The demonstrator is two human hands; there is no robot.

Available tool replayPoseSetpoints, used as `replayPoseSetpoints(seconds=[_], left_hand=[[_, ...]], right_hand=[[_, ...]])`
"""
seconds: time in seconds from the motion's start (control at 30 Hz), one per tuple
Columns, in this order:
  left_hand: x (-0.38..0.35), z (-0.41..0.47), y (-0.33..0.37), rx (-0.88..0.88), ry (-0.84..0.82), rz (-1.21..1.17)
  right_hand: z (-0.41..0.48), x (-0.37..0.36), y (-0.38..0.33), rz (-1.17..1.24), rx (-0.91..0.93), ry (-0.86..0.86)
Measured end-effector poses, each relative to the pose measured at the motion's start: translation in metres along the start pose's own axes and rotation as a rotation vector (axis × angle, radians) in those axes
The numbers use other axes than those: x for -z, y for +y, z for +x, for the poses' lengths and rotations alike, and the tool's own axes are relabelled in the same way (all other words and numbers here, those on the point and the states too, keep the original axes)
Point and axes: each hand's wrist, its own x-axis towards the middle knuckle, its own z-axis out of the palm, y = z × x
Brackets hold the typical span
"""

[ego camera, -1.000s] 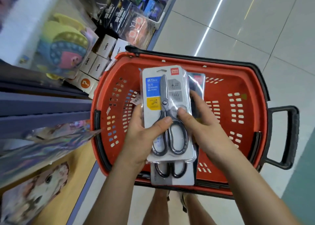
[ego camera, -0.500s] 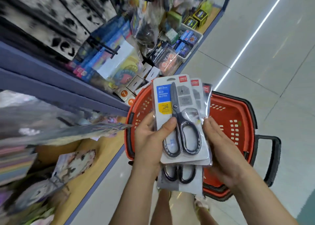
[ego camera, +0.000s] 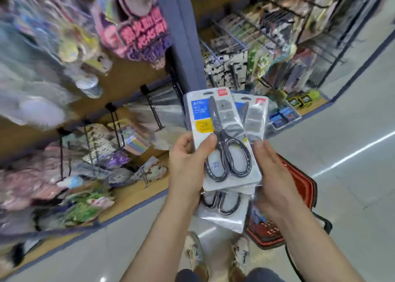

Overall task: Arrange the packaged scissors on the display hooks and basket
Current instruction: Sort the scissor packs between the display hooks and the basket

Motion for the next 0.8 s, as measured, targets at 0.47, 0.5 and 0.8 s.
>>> replayPoseSetpoints(seconds=[0.47, 0.5, 0.8], left_hand=[[0.172, -0.097, 0.148, -0.404, 0.365, -0.034], [0.186, -0.105, 0.158, -0.423, 0.372, -0.024], [0.298, -0.160, 0.231, -0.555, 0.472, -0.146]], right_hand=[[-0.085, -0.203, 0.048, -0.152, -0.012, -0.384], [-0.092, -0.217, 0.054, -0.158, -0.022, -0.420], [-0.154, -0.331, 0.106, -0.173, 0.036, -0.617]])
